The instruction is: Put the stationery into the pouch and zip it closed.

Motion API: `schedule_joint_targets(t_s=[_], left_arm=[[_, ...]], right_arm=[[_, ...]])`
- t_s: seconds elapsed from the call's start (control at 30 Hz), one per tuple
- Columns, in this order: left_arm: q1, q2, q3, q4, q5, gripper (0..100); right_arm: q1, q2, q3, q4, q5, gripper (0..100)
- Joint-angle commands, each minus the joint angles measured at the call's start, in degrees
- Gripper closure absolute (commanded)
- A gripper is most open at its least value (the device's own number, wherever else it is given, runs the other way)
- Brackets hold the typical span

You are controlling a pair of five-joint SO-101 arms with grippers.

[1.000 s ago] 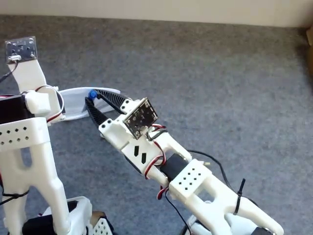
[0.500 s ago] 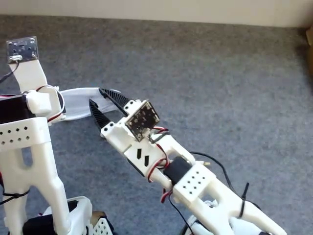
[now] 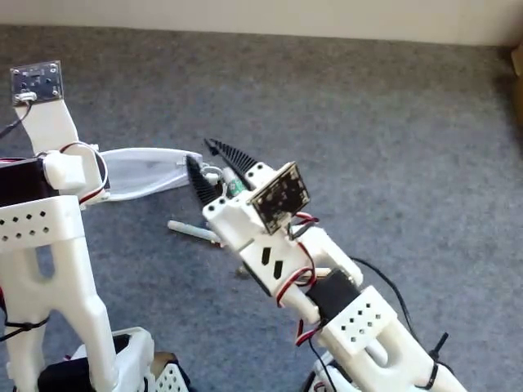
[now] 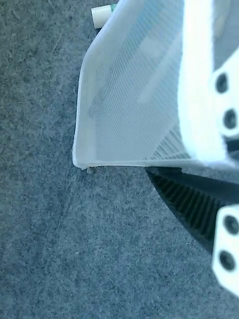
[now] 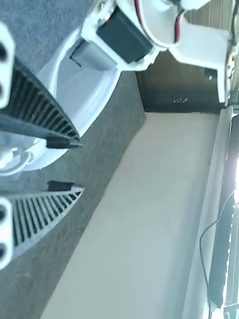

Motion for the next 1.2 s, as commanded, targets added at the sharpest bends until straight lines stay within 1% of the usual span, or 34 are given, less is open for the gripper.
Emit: schedule_joint_targets(t_s=[0.0, 0.13, 0.2, 0.3, 0.4, 0.6, 0.87, 1.07, 1.17], left_arm=[[1.10, 1.19, -0.04, -0.44, 0.70, 99], [1.01, 1.19, -0.04, -0.44, 0.70, 99], [1.01, 1.19, -0.04, -0.44, 0.70, 99], [0.22, 1.19, 0.22, -0.44, 0.70, 99], [-0.92, 1.10, 0.84, -0.44, 0.70, 99], [-2.15, 1.10, 1.80, -0.53, 0.62, 99], [-3.56, 1.10, 4.35, -2.90, 0.62, 99], [-4.00, 1.10, 4.35, -2.73, 0.62, 99], [-5.93, 1.10, 4.35, -2.81, 0.62, 99]], right_arm=[[3.21, -1.98, -0.92, 0.22, 0.44, 88.7], [5.41, -1.80, -2.86, 1.71, 0.44, 88.7], [6.73, -1.80, -5.23, 6.20, -0.44, 88.7], [8.40, -0.31, -9.98, 12.35, -3.87, 88.5], [9.54, 4.97, -13.85, 15.69, -4.04, 88.3], [10.42, 19.12, -19.74, 16.84, -4.31, 88.3], [10.42, 31.43, -30.73, 27.03, -4.40, 88.2], [10.33, 38.90, -33.45, 27.47, -4.40, 88.2], [10.33, 43.30, -35.91, 27.56, -4.22, 88.2]])
